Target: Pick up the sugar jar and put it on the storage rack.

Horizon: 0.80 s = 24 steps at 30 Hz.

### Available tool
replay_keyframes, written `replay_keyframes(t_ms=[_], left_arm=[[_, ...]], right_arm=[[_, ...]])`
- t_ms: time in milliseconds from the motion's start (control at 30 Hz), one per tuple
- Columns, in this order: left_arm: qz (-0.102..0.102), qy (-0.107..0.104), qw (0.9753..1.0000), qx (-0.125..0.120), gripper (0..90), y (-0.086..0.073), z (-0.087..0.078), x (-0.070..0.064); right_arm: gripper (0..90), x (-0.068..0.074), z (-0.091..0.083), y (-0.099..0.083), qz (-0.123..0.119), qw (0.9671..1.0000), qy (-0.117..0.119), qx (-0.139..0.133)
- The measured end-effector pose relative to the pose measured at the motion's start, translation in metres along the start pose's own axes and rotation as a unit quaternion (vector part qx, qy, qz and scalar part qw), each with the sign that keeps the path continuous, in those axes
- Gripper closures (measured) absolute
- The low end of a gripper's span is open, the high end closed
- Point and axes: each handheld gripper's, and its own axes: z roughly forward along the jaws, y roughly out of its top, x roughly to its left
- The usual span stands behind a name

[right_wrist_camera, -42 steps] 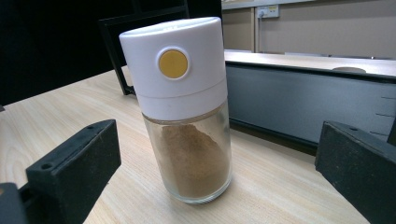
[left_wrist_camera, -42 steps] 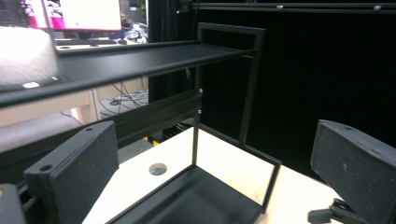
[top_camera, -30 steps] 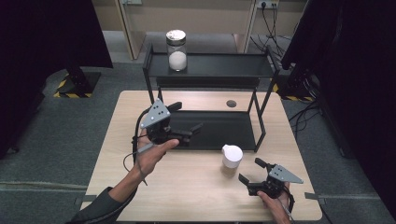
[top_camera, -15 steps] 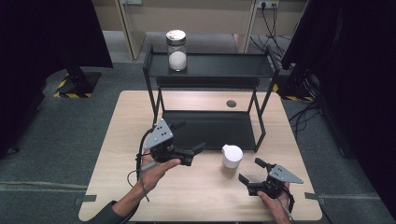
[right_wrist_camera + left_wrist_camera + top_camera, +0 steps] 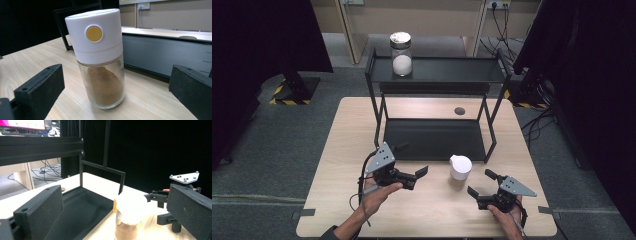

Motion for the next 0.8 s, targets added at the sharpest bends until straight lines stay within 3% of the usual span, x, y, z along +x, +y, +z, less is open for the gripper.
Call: replay_keyframes(t_ms=[233, 400, 800], left_arm=[[0.010, -0.005, 0.9999, 0.001, 0.4, -0.013, -0.001, -0.003], [0.003, -0.007, 1.0000, 0.001, 0.4, -0.025, -0.004, -0.003], [0.013, -0.004, 0.9999, 0.003, 0.4, -0.055, -0.009, -0.003]], right_arm=[[0.4, 0.000, 0.000, 0.000, 0.000, 1.0000, 0.000, -0.001], [0.4, 0.000, -0.001, 0.000, 0.000, 1.0000, 0.000, -0.001], [0.4, 0.000, 0.000, 0.000, -0.001, 1.0000, 0.001, 0.000]])
